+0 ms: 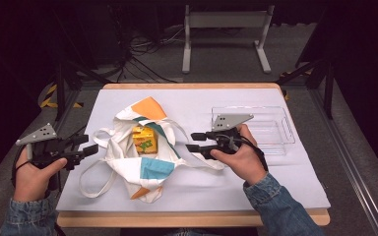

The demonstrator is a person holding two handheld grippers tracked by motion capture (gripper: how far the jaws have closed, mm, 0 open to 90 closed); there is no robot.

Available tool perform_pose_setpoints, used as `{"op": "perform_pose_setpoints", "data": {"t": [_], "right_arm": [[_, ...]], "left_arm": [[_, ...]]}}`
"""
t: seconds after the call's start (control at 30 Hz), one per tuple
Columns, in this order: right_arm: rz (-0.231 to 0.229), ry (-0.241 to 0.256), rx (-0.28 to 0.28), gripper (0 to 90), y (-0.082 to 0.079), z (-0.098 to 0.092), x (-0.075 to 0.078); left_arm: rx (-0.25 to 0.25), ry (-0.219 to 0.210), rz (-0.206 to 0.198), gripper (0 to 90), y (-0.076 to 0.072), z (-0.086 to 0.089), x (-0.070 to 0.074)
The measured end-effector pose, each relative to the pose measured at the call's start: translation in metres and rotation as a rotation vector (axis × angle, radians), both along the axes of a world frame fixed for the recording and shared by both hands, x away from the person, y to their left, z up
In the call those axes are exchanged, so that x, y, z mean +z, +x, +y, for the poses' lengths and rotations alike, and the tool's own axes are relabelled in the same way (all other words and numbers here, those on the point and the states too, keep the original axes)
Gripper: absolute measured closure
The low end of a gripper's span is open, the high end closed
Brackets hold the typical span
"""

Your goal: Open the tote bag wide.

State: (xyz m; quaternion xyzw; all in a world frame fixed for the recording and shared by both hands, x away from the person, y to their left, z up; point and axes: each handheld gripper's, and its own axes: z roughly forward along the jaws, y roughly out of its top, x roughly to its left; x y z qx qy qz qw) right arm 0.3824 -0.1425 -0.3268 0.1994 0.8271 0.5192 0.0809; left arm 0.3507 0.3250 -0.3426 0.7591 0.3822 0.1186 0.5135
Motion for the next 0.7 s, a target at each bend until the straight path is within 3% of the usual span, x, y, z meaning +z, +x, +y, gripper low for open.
{"op": "perform_pose_setpoints", "data": {"t": [0.27,0.7], "right_arm": [[-0.008,0.022,-0.010,53.9,0.012,0.016,0.001],[-0.019,0.007,-0.015,50.8,0.032,0.049,-0.006]], "left_arm": [[0.013,-0.007,-0.006,38.2,0.003,0.002,-0.001],[0.010,-0.005,-0.001,39.1,0.005,0.001,-0.002]]}}
